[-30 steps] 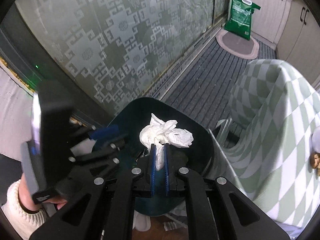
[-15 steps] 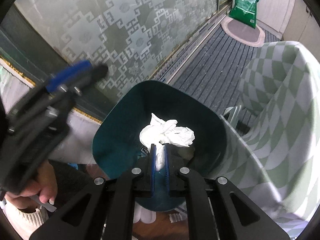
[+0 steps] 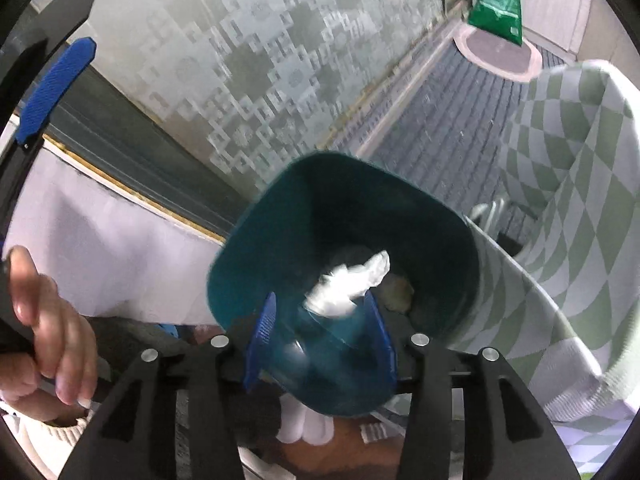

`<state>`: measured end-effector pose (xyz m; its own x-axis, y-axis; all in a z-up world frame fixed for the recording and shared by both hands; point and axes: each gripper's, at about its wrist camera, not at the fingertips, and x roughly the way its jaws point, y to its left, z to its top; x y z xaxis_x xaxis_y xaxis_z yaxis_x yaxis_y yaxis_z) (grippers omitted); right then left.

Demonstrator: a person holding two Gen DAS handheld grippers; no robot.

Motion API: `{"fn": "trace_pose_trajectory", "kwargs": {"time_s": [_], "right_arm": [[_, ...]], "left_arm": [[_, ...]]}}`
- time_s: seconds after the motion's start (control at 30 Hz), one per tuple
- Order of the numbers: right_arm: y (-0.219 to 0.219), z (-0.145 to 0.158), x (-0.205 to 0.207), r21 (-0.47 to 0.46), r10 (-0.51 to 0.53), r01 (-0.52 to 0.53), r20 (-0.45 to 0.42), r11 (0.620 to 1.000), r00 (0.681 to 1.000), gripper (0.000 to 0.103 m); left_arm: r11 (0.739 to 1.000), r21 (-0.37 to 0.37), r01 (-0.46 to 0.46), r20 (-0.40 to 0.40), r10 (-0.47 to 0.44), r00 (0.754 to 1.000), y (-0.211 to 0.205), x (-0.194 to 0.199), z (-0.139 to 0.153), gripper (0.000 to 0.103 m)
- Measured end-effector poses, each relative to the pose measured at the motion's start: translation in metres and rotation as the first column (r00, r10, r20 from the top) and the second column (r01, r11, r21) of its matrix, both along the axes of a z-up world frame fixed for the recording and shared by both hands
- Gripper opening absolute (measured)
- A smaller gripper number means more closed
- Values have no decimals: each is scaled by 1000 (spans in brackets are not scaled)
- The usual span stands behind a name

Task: Collect trash
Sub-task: 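Open both tools to drop the items into the bin, then move both tools back over the table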

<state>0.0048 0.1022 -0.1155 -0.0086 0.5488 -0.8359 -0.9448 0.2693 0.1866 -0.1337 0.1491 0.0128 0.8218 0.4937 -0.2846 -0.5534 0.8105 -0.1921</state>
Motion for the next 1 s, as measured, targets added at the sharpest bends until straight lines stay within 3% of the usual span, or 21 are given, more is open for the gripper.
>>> {"fn": "trace_pose_trajectory", "kwargs": {"time_s": [0.17,0.3,0.53,0.73,1.0], "right_arm": [[-13,32,-1,154,-14,6,50,988,999,53],[-31,56,3,264,-55,28,98,964,994,56],[-79,90,26,404,-211,126,174,906,962,63],[-133,107,59,453,-340,228,185,862,922,65],[-206,121,98,481,-453,319,194,817,870,67]], "left_arm": [[997,54,53,142,-60,988,-16,-13,17,74],[994,62,89,159,-98,982,-22,-7,20,76],[986,89,142,137,-154,979,-36,4,23,78],[975,63,215,96,-221,971,-51,32,18,79],[931,8,365,-7,-365,931,-71,91,9,81]]}}
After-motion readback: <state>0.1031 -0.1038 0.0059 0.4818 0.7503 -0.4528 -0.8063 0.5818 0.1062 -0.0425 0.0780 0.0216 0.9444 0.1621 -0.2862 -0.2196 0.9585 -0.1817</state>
